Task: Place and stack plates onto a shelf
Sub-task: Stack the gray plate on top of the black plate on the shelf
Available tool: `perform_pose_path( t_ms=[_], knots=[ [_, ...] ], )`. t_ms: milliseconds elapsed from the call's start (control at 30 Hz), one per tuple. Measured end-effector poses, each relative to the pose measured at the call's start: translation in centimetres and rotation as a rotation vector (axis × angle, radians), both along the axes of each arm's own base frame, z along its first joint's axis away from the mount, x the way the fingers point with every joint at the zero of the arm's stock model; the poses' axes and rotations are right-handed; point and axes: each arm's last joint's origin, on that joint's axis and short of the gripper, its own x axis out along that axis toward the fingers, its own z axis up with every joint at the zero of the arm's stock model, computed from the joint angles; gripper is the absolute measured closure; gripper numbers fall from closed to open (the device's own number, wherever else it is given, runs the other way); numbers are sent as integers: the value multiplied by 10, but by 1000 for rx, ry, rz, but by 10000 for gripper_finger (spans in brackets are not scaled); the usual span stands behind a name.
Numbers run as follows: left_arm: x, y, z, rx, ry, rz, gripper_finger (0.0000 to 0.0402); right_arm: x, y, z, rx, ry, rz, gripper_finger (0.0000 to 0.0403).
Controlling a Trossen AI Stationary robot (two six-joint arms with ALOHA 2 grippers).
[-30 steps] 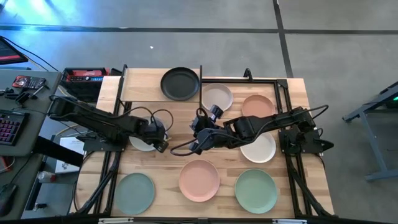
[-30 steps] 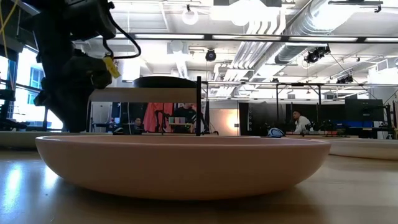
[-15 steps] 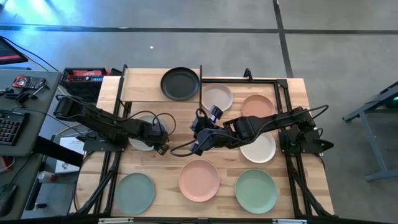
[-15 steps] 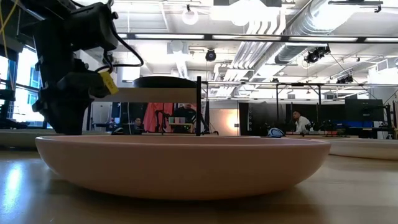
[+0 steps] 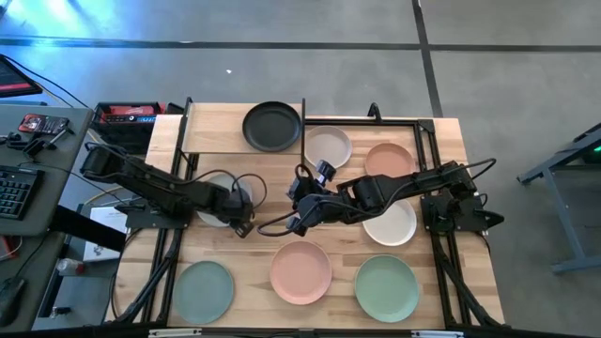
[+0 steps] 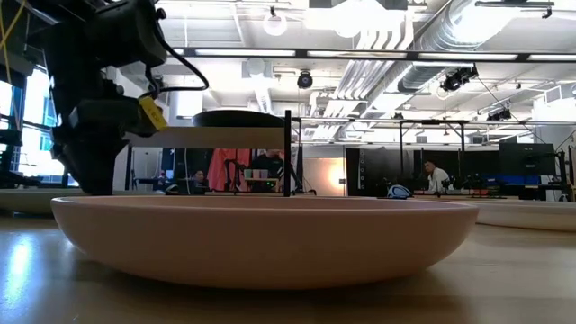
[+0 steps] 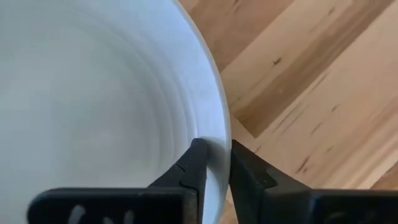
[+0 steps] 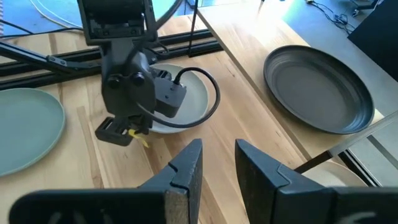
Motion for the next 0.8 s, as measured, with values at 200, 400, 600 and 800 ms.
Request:
perform_pose_path(
  t_ms=[200, 400, 600, 800],
  knots=[
    [-3, -9, 3, -1, -10, -76, 385, 0, 0, 0, 2, -1, -1, 323],
    [-3, -20, 29, -23, -18, -171, 388, 0, 0, 0, 13, -6, -10, 323],
    [-4, -32, 59, -13, -11, -261, 392, 0, 0, 0, 12, -6, -10, 323],
    [-4, -42, 86, -28, -94, -308, 400, 0, 0, 0, 12, -5, -10, 323]
  ],
)
